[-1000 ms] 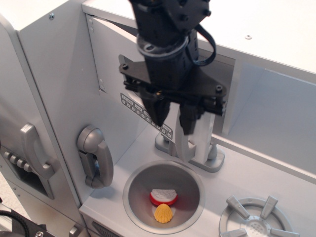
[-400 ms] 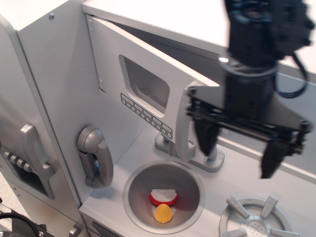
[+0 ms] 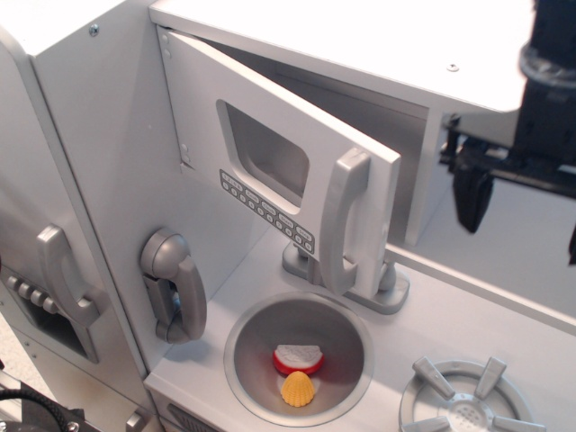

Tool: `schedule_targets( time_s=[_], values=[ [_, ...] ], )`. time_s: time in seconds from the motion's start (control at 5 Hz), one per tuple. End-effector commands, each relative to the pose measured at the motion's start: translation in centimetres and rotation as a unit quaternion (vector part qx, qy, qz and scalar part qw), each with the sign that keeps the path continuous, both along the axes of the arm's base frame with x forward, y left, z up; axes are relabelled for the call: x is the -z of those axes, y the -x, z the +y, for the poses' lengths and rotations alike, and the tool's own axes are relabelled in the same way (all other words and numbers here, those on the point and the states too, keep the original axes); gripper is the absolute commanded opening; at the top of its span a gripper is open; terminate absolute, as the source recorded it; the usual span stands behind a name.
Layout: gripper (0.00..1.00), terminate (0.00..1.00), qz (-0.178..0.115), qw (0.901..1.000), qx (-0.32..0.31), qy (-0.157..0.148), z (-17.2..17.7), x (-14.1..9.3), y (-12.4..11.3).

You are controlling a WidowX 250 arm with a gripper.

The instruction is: Open microwave

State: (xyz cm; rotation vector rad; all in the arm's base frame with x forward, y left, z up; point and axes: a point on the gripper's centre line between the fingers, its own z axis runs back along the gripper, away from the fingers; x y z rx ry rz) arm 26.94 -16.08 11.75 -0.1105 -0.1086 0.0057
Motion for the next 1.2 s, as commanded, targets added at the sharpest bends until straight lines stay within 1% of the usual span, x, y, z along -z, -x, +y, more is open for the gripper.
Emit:
schedule_targets(
  time_s=[0.0, 0.2, 0.4, 0.6, 0.8, 1.0],
  values=[
    [1.0, 0.0, -0.021, 0.9995, -0.022, -0.004, 3.5, -1.3, -3.2],
    [1.0, 0.0, -0.019, 0.9995, -0.021, -0.013, 5.3, -0.9, -2.5],
    [1.0, 0.0, -0.022, 0.9995, -0.017, -0.014, 7.2, -0.9, -0.9],
    [1.0, 0.0, -0.023, 0.9996, -0.008, -0.015, 9.6, -1.1, 1.4],
    [1.0, 0.0, -0.029, 0.9995, -0.002, -0.016, 12.5, -1.8, 4.3],
    [1.0, 0.0, -0.032, 0.9987, -0.008, -0.04, 15.4, -1.9, 6.5]
  ],
)
